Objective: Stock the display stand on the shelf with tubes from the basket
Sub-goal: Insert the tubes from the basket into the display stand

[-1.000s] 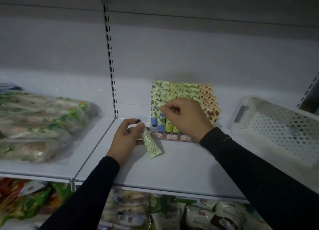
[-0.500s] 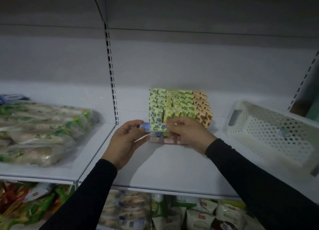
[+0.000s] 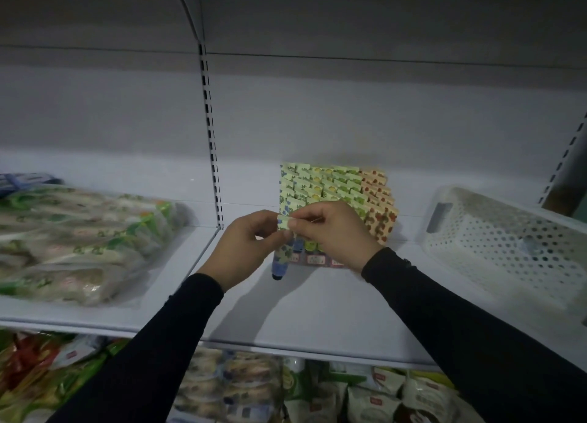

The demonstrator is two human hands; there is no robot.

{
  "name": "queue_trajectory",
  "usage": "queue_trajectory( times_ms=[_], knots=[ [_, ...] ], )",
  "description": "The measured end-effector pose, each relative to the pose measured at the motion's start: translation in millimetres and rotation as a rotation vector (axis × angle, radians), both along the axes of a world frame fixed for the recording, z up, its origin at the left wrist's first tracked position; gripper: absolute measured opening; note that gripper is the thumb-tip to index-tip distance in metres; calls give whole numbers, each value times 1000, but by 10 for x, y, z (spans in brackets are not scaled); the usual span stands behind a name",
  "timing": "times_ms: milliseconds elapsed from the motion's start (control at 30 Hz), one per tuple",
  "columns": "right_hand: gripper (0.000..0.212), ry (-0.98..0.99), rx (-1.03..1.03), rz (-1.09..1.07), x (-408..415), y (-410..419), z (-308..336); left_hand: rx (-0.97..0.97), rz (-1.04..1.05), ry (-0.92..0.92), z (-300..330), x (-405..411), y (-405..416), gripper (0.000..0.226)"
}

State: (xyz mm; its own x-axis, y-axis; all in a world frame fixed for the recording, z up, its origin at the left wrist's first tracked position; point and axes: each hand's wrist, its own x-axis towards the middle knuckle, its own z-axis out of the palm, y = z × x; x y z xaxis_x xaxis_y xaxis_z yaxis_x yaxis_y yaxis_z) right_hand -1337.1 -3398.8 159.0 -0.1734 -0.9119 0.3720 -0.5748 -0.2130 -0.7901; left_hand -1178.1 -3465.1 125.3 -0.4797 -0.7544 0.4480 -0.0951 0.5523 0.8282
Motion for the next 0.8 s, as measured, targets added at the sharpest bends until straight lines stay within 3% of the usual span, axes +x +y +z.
queue_trajectory(
  times_ms=[100,267,367,467,600,800],
  knots=[
    [15,38,-16,-6,-28,-7,-11,55,-34,0,0,18,-71,14],
    [28,500,-166,-204,-268,-85,26,165,20,96,41,81,-304,8],
    [40,649,-168,-245,-402,-205,82,182,79,146,109,75,-460,12],
    [52,717,-147,-255,-445,-328,147,189,94,156,146,21,-598,14],
    [72,816,33,-262,-459,-476,154,214,92,177,145,-98,-698,14],
    [73,840,100,-296,-448,-510,91,232,50,178,133,-206,-720,11]
  ],
)
